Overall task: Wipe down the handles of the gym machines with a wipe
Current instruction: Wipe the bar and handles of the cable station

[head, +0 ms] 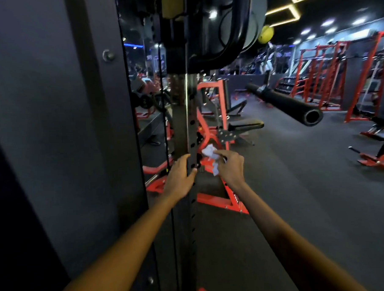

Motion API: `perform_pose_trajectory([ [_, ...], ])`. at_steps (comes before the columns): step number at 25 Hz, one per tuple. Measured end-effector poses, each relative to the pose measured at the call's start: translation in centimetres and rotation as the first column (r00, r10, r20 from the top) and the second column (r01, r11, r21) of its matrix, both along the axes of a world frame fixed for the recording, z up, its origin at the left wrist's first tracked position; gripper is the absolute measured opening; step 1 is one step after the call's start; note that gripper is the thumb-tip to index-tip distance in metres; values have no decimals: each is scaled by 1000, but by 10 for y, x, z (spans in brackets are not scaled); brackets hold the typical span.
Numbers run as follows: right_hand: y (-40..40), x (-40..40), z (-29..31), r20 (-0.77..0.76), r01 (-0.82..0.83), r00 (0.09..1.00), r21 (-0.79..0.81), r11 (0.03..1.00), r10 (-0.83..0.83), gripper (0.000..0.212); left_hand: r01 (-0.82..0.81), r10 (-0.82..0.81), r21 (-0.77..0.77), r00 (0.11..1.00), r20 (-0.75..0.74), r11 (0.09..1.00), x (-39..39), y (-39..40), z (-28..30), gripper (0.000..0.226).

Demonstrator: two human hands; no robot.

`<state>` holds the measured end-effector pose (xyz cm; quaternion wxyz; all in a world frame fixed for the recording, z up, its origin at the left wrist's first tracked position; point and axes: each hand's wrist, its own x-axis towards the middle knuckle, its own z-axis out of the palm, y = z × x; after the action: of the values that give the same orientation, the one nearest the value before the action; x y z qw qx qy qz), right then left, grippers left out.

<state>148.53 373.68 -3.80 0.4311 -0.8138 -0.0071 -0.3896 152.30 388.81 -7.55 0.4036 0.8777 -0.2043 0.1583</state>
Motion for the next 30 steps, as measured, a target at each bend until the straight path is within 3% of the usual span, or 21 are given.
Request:
perform_pose_trajectory([
  [6, 6, 9, -91, -392, -273, 888, -30, 961, 240, 26, -149, 183, 152, 952, -245, 977, -38, 24, -83, 57],
  [9, 14, 5, -119, -451, -359, 840, -46, 932, 301, 16, -241, 311, 246, 899, -307, 939, -69, 28, -111, 55],
  [11, 17, 0, -133, -470, -449, 809, -104, 887, 354, 22, -296, 394, 306, 856, -336, 905, -88, 29, -126, 58],
  [17, 30, -38, -164, -619, -756, 593, -207, 621, 515, 20, -554, 666, 369, 627, -404, 746, -188, 11, -157, 50],
  [21, 64, -99, -183, -666, -908, 410, -229, 351, 624, 26, -644, 793, 467, 435, -427, 606, -283, 16, -175, 51],
  [24, 86, -159, -193, -728, -969, 237, -222, 106, 643, 18, -731, 880, 513, 269, -390, 451, -359, 16, -177, 54],
  [30, 92, -291, -206, -701, -986, 10, -126, -110, 713, 30, -821, 934, 539, -18, -357, 191, -505, -29, -173, 69],
])
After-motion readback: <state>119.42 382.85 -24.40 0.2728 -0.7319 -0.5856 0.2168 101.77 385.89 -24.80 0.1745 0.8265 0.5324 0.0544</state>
